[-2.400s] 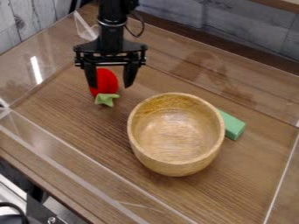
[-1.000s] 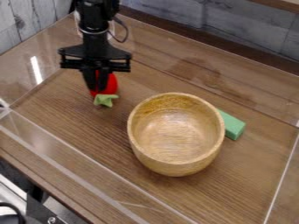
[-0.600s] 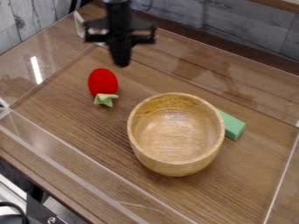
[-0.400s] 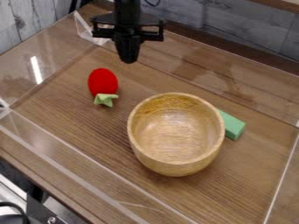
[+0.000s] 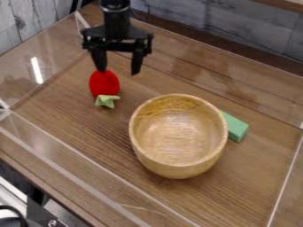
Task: Move the red fruit to the right
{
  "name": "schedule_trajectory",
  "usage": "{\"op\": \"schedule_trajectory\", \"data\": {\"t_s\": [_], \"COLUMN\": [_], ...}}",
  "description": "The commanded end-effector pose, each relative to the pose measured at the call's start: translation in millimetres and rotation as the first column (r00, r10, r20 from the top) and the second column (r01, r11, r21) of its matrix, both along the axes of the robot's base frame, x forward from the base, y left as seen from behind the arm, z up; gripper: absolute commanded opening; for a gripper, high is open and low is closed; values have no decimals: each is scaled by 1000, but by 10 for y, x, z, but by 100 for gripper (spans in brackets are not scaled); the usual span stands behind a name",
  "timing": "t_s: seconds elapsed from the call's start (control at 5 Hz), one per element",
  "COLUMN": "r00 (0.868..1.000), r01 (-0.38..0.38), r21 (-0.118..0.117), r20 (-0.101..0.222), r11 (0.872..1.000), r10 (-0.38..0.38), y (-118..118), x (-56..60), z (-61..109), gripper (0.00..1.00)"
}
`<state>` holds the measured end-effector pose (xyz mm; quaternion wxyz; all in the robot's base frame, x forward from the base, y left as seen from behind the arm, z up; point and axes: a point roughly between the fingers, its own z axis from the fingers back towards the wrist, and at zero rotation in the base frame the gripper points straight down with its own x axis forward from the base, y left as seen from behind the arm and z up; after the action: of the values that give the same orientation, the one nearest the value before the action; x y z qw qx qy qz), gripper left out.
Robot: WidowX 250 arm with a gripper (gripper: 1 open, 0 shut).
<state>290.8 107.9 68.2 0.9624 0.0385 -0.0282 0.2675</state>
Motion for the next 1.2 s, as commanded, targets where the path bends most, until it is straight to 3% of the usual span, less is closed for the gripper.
{"op": "schedule_trajectory", "data": {"t_s": [0.0, 0.2, 0.4, 0.6, 1.0], "r00": [999, 997, 988, 977, 981], "r01": [-46, -76, -151, -214, -188], "r21": [28, 34, 36, 21, -41], "r20": [22, 7, 2, 8, 38], "r11": [999, 997, 988, 977, 981], "r10": [46, 76, 152, 214, 189], "y": [-5, -127, -77, -65, -152], "x": [20, 30, -19, -51, 47], "z": [-11, -128, -324, -396, -13], "gripper": [100, 100, 0, 0, 0]}}
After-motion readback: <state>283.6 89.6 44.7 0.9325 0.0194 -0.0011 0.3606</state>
